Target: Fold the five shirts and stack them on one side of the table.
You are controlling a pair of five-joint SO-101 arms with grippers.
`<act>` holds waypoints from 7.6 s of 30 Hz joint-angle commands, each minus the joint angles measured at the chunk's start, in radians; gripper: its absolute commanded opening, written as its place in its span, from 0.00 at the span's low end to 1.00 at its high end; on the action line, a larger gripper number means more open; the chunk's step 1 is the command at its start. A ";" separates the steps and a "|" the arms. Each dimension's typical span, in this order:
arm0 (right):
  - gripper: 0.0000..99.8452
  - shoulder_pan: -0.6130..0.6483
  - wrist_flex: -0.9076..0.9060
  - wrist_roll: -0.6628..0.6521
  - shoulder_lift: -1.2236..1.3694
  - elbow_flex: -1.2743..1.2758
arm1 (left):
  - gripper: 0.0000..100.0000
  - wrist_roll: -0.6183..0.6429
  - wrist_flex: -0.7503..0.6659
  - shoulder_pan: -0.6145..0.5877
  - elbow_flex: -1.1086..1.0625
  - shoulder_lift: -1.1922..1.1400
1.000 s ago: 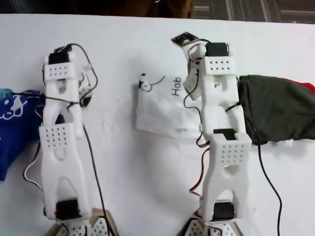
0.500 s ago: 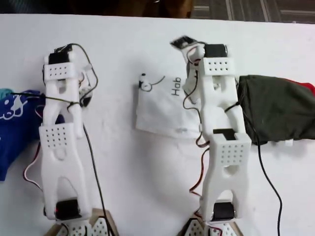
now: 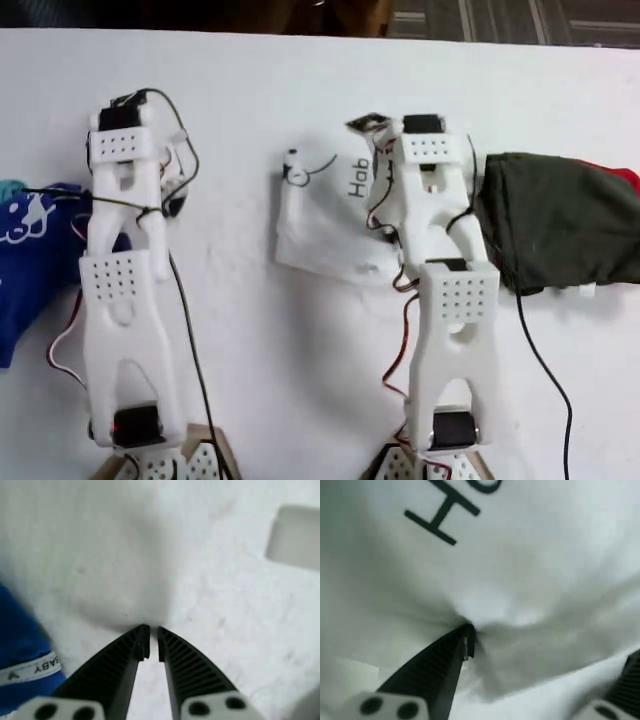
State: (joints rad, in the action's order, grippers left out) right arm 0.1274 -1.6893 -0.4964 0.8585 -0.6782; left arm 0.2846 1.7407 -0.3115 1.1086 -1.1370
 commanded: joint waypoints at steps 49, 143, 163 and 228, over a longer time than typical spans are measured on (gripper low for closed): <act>0.02 -0.205 -0.081 0.245 -0.124 -0.371 | 0.04 -0.012 -0.012 -0.011 -0.008 0.009; 0.02 -0.357 0.308 -0.018 -1.718 1.412 | 0.04 -0.657 -0.354 -0.439 -1.558 1.442; 0.02 -0.357 0.331 -0.025 -1.718 1.540 | 0.20 -1.002 -0.862 -0.927 -1.853 1.622; 0.02 -0.357 0.331 -0.021 -1.718 1.562 | 0.03 -0.387 0.046 0.296 -1.101 2.145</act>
State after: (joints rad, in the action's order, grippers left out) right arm -0.2302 -1.3748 -0.5148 -0.8416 0.8884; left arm -0.1956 1.7714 -0.1918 -0.0330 0.9697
